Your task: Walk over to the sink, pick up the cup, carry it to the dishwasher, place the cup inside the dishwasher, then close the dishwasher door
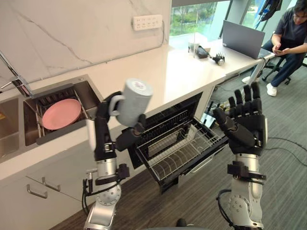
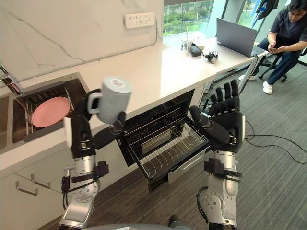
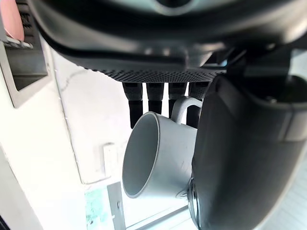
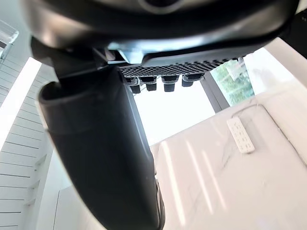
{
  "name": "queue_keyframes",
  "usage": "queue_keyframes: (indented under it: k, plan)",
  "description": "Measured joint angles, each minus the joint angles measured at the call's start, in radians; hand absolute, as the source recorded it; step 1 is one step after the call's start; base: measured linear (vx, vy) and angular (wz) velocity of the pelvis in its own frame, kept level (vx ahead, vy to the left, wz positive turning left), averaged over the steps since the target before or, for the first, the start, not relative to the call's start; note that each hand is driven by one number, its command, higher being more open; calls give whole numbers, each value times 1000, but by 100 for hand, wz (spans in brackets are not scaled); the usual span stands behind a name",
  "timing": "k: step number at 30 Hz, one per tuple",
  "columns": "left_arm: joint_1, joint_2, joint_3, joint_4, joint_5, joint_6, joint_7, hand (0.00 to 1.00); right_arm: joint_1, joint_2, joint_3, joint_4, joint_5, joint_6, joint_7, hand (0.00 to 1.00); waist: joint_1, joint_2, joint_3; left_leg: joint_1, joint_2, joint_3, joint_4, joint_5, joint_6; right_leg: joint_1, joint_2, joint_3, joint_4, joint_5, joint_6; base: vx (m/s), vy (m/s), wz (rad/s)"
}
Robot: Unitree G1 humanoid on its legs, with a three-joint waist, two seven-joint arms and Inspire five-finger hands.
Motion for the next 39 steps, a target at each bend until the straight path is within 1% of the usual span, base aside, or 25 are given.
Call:
queue_keyframes:
  k: [4, 7, 11, 13, 16, 19, 22, 24, 28, 32, 34, 39]
  plan:
    - [-27, 15, -43, 36, 63, 29, 0, 0, -19, -2, 24, -29, 95, 36, 52, 100, -3, 7, -5, -5, 0, -1, -1, 4, -2, 5, 3, -2, -21, 14, -2, 0, 0, 0]
    - [-37, 21, -54, 48, 80, 51, 1, 0, -25, -8, 43, -54, 102, 40, 72, 100, -6, 7, -5, -5, 0, 0, -2, 4, -2, 4, 3, -1, -21, 14, -2, 0, 0, 0]
    - [-61, 36, -73, 63, 81, 68, 4, 0, -31, -18, 83, -71, 102, 67, 72, 100, -4, 7, -5, -5, -1, 2, -2, 4, -2, 4, 1, 0, -21, 16, 0, 0, 0, 0]
    - [-71, 38, -93, 63, 83, 71, 6, 0, -39, -25, 119, -71, 104, 105, 72, 100, -3, 7, -5, -5, -2, 2, -2, 5, -2, 4, 1, 0, -21, 16, 0, 0, 0, 0]
    - [-84, 39, -123, 63, 101, 71, 7, 0, -45, -28, 161, -71, 102, 135, 72, 100, -1, 7, -5, -5, -3, 1, -2, 5, -1, 4, 1, 0, -21, 16, 0, 0, 0, 0]
    - [-92, 38, -147, 63, 108, 82, 14, 0, -51, -29, 184, -71, 99, 155, 71, 100, -1, 7, -5, -5, -3, 1, -2, 6, -1, 4, 1, 0, -21, 17, 0, 0, 0, 0]
    - [-97, 45, -150, 63, 111, 90, 20, 0, -54, -39, 187, -71, 89, 160, 66, 100, -1, 7, -5, -5, -3, 0, -4, 8, -1, 3, 0, -1, -21, 17, -1, 0, 0, 0]
    - [-103, 51, -152, 63, 112, 97, 21, 0, -60, -52, 189, -71, 84, 167, 55, 100, -1, 7, -5, -5, -3, -2, -6, 11, -2, 3, 0, -3, -21, 18, -2, 0, 0, 0]
    - [-107, 55, -154, 63, 119, 114, 23, 0, -64, -54, 197, -71, 7, 167, 6, 100, -2, 7, -6, -6, -3, -3, -7, 15, -2, 3, 0, -5, -21, 20, -4, -8, 1, 0]
    - [-109, 56, -158, 63, 119, 117, 27, 0, -64, -60, 203, -70, -94, 167, -59, 100, -2, 5, -9, -13, -3, -8, -6, 17, -2, 2, 0, -10, -22, 23, -6, -14, 1, 4]
    - [-123, 54, -160, 63, 120, 117, 42, 0, -64, -61, 213, -69, -141, 176, -96, 100, -1, 3, -14, -20, -3, -11, -5, 21, -3, -2, 0, -14, -22, 25, -8, 0, 0, 5]
    - [-144, 51, -157, 58, 128, 110, 44, 0, -64, -60, 214, -69, -146, 204, -133, 100, -1, 2, -17, -22, -3, -13, -5, 25, -3, -3, 0, -20, -22, 26, -9, -1, 0, 3]
